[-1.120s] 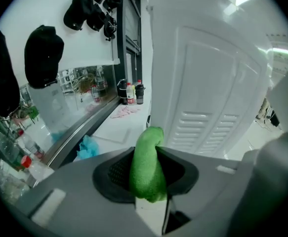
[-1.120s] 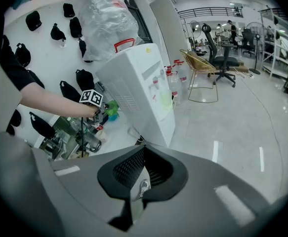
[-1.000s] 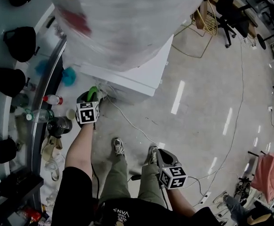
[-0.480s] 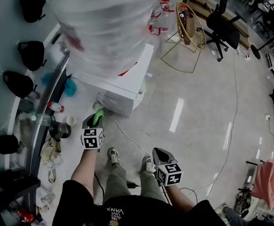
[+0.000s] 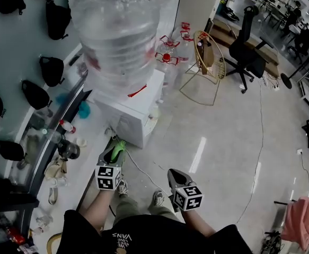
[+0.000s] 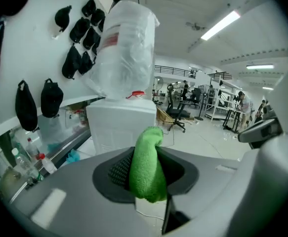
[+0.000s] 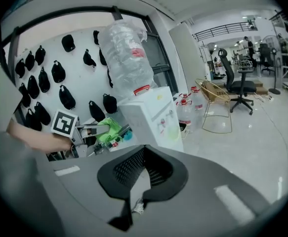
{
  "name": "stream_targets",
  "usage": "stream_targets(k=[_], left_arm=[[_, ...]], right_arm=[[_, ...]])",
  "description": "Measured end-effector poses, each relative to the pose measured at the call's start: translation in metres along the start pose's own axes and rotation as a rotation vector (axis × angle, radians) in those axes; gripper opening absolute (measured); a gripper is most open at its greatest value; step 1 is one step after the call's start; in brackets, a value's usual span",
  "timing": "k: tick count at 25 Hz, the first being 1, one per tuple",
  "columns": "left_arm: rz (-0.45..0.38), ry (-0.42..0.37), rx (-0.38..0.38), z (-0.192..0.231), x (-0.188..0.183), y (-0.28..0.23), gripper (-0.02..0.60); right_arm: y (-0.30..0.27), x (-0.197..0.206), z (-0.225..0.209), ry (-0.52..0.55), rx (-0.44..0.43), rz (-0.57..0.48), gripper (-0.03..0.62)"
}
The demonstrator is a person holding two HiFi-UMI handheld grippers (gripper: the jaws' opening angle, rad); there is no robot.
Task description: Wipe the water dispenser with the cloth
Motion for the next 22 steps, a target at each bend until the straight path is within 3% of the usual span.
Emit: stream_targets(k=[6,12,22], left_arm=[[-0.08,0.008,0.005,-0.044,-0.013,0.048,0.112],[-0.166,-0.002,0.0,-0.078,-0.032,0.085,0.112],[-0.208,-0.019,0.035,-0.121,-0.048,0.114,0.112]], right_arm=[[0.025,-0.022,0.002,0.058,-0.076,-0.064,0.005],[0.046,-0.04,-0.001,0.145,-0.1,-0.109,0.005],[0.072,-0.051,-0.008,0.173,-0.146,-0.17,0.003]])
Point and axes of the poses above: the fingertips, and each gripper's own axes: y backward along the fingers, z to its left, x out of its underside, the point moved 8 cm from there along y, backward along the fingers, and after that the axes turned 5 degrees about -x, right-handed, at the moved point
